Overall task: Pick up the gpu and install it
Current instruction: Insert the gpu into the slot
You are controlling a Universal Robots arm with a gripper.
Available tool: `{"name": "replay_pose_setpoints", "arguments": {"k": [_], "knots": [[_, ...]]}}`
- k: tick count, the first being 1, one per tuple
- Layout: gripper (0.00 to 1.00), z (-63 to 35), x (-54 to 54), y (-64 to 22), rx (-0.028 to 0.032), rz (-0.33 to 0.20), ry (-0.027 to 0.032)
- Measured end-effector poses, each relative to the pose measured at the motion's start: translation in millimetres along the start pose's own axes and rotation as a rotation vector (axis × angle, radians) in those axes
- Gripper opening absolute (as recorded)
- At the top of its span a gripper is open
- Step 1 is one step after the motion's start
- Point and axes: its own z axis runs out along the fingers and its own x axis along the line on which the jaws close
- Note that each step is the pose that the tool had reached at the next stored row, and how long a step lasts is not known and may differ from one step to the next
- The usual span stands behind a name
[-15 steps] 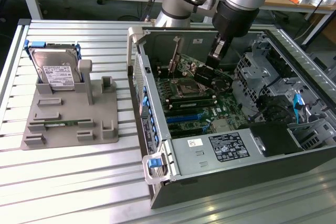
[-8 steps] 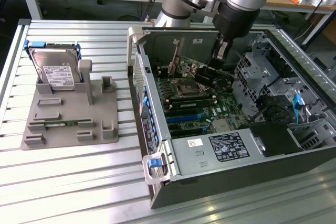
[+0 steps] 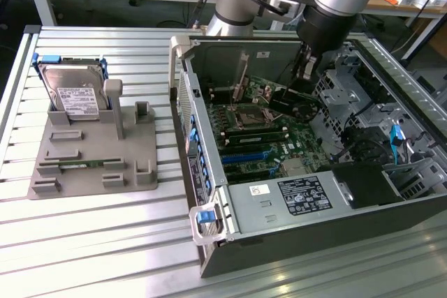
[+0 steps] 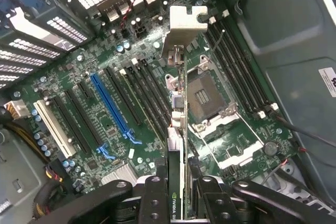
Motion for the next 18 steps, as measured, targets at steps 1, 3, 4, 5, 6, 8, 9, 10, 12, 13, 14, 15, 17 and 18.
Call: {"name": "replay_pose_setpoints", "arguments": {"k": [1, 3, 4, 5, 6, 8, 9, 10, 12, 13, 14, 15, 17, 18], "knots": [[0.26, 0.1, -0.8, -1.4, -0.0001, -0.004, 0.0001], [0.26, 0.2, -2.3, -4.1, -0.0003, -0.013, 0.0002], [0.26, 0.3, -2.7, -4.9, -0.0004, -0.016, 0.0002], [0.26, 0.3, -3.7, -6.6, -0.0006, -0.022, 0.0003], [0.26, 0.4, -4.4, -7.8, -0.0008, -0.028, 0.0003], [0.26, 0.5, -5.6, -9.9, -0.0010, -0.036, 0.0005], [0.26, 0.6, -6.0, -10.6, -0.0010, -0.039, 0.0004], [0.26, 0.6, -6.3, -11.2, -0.0011, -0.042, 0.0005], [0.26, 0.7, -7.0, -12.4, -0.0012, -0.046, 0.0005], [0.26, 0.8, -7.2, -12.9, -0.0012, -0.047, 0.0006], [0.26, 1.0, -7.9, -14.0, -0.0014, -0.051, 0.0006], [0.26, 1.1, -8.3, -14.8, -0.0015, -0.055, 0.0006], [0.26, 1.3, -8.9, -15.8, -0.0020, -0.074, 0.0009], [0.26, 1.5, -9.0, -16.0, -0.0026, -0.096, 0.0011]]}}
